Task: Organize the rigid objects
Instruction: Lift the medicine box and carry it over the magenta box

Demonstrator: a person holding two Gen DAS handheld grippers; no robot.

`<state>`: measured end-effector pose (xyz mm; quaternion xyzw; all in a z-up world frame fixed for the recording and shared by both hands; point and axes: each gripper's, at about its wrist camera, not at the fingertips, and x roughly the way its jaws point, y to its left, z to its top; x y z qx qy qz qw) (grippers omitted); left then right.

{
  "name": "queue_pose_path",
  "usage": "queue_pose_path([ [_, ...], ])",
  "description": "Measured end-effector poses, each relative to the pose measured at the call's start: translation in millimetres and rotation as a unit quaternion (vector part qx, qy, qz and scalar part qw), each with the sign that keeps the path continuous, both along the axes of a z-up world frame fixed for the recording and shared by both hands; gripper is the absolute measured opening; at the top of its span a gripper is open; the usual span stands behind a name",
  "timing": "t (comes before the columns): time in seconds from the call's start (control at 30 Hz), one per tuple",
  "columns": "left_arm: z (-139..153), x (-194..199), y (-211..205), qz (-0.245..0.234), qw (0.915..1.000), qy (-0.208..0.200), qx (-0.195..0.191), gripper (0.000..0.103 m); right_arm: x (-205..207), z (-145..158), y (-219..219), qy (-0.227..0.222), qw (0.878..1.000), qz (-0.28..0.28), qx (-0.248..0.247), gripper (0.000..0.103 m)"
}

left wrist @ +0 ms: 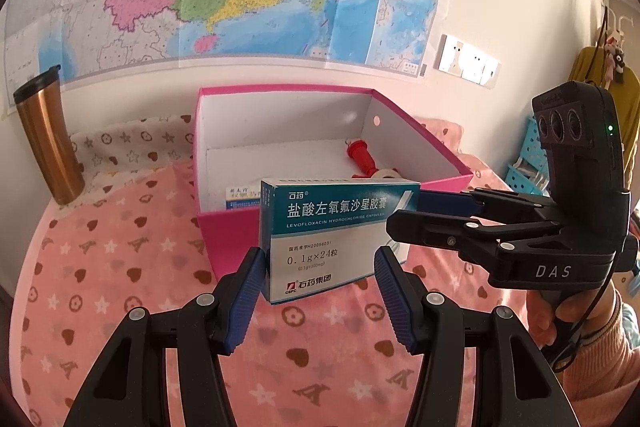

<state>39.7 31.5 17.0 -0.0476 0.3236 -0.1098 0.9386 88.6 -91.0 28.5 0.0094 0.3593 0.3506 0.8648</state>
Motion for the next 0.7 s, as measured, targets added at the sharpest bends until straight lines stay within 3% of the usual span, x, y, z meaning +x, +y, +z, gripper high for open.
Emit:
queue_pose_path([
  [0.7, 13.7, 18.4, 0.6, 0.002, 0.9998, -0.015, 0.009, 0.057, 14.5, 19.8, -1.7, -0.021, 1.000, -0.007, 0.005, 0.055],
])
